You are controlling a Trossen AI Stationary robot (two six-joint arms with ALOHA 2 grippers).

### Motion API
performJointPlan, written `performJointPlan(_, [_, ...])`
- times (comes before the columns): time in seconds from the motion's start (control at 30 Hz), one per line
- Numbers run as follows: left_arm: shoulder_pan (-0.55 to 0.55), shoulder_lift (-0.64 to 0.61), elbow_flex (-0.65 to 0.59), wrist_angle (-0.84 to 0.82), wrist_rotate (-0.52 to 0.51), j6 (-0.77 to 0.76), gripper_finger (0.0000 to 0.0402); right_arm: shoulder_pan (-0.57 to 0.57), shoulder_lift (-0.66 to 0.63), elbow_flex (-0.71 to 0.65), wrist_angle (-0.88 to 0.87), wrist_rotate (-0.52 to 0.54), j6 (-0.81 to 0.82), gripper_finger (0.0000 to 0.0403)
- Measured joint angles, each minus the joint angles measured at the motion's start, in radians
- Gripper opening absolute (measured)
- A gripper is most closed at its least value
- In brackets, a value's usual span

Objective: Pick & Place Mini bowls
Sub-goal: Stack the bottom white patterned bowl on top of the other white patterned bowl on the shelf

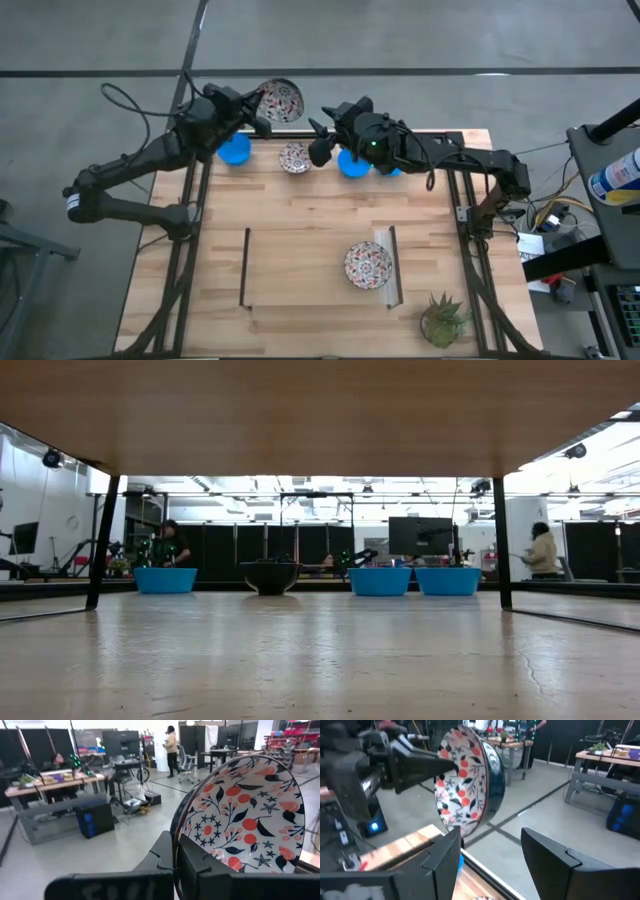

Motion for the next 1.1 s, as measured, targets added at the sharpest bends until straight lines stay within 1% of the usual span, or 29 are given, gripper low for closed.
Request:
performJointPlan(0.2, [-0.005, 0.017, 0.035, 0.003, -0.005, 0.007, 0.0001, -0.011, 0.028, 0.001, 0.116, -0.005, -0.001, 0.0203])
performJointPlan(0.33, [-0.012, 0.026, 0.034, 0.002, -0.002, 0.013, 0.0001, -0.023, 0.035, 0.001, 0.137, -0.011, 0.002, 0.0203])
performJointPlan(0.63, [-0.042, 0.066, 0.038, 0.017, 0.001, 0.014, 0.0002, -0.053, 0.051, 0.001, 0.147, -0.011, 0.057, 0.0203])
performJointPlan(0.93, [-0.077, 0.071, 0.064, 0.020, 0.002, 0.014, 0.0002, -0.079, 0.051, 0.001, 0.143, -0.023, 0.063, 0.0203])
performJointPlan(1.0, [-0.081, 0.071, 0.069, 0.021, 0.004, 0.020, 0.0002, -0.079, 0.051, 0.001, 0.144, -0.029, 0.062, 0.0200])
performJointPlan(1.1, [-0.084, 0.071, 0.070, 0.021, -0.003, 0.036, 0.0003, -0.079, 0.051, 0.001, 0.143, -0.041, 0.063, 0.0185])
